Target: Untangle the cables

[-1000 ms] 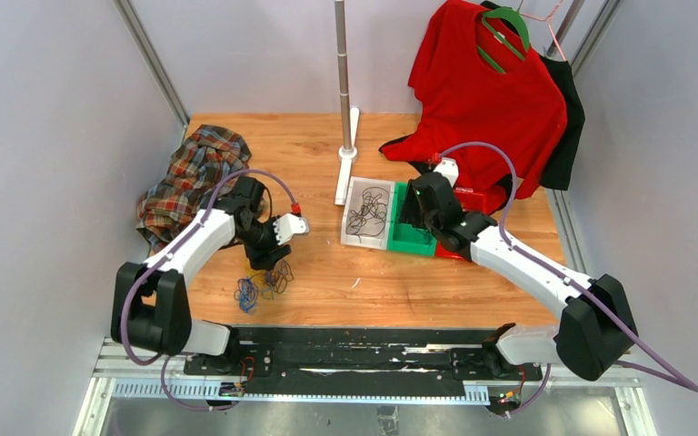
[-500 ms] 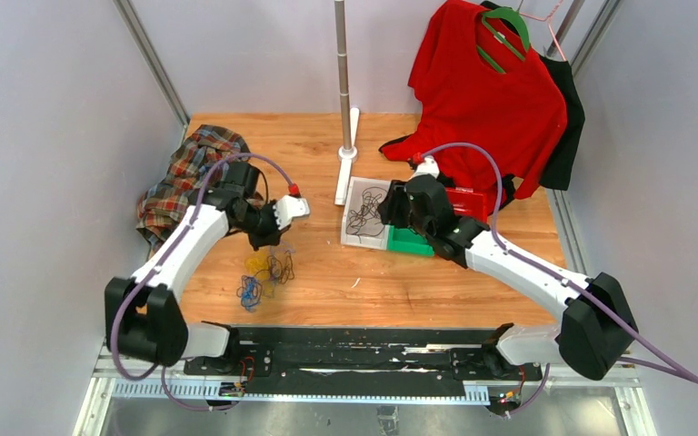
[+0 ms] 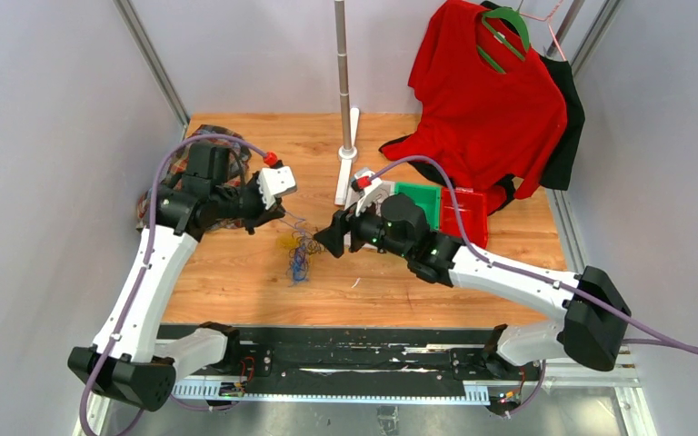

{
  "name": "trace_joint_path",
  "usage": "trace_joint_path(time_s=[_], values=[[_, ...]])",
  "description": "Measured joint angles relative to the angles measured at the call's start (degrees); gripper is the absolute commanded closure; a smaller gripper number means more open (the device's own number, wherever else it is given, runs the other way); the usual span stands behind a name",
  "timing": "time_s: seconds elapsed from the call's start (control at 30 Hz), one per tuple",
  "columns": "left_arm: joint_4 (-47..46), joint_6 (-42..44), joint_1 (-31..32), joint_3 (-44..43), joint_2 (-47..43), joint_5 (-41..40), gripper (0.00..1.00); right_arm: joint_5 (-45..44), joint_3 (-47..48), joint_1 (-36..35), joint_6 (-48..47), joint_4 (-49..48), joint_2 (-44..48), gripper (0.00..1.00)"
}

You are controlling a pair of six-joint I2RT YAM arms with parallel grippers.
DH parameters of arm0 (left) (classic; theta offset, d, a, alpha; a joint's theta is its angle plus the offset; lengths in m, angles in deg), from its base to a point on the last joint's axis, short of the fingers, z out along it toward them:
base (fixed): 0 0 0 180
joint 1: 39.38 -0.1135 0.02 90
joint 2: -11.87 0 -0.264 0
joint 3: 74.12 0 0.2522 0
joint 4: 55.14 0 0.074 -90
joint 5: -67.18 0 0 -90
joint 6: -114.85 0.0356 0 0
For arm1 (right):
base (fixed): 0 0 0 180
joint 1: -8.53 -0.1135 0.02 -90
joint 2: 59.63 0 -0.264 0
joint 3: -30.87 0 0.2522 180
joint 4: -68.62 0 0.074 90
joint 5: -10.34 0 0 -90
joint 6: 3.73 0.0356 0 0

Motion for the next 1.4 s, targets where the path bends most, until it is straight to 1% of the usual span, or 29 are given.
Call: trace_joint_path(time_s=[0.13,0.27,0.47,0.67,0.93,1.23,1.4], values=[[0.2,-2.3,0.2,-1.5,-1.9,1.6,1.00,0.9,1.0,-3.5,-4.4,-4.0,-0.9,0.30],[0.6,-4.1,0.8,-2.4,-3.1,2.4,0.99,0.9,3.3,-5.1,-6.8,-6.7,-3.5,0.30],[2.4,-5.4,1.5,-5.3,-3.4,3.4,1.00,-2.4,7.5,-6.2,-8.2,-9.0,-9.0,0.30],[4.9,-5.5,1.8,-8.5,-4.6,5.3,1.00,-7.3,8.3,-6.2,-7.9,-12.5,-12.9,0.33],[6.7,-5.8,2.0,-13.2,-5.4,7.0,1.00,-9.0,9.7,-6.2,-6.1,-14.5,-17.8,0.38],[7.3,-7.3,2.3,-22.9,-4.9,8.7,1.00,-10.0,9.7,-6.2,-2.8,-14.9,-23.6,0.44],[7.7,-7.6,2.3,-28.9,-3.7,7.9,0.99,-10.2,7.6,-6.2,-0.7,-15.2,-24.4,0.46]])
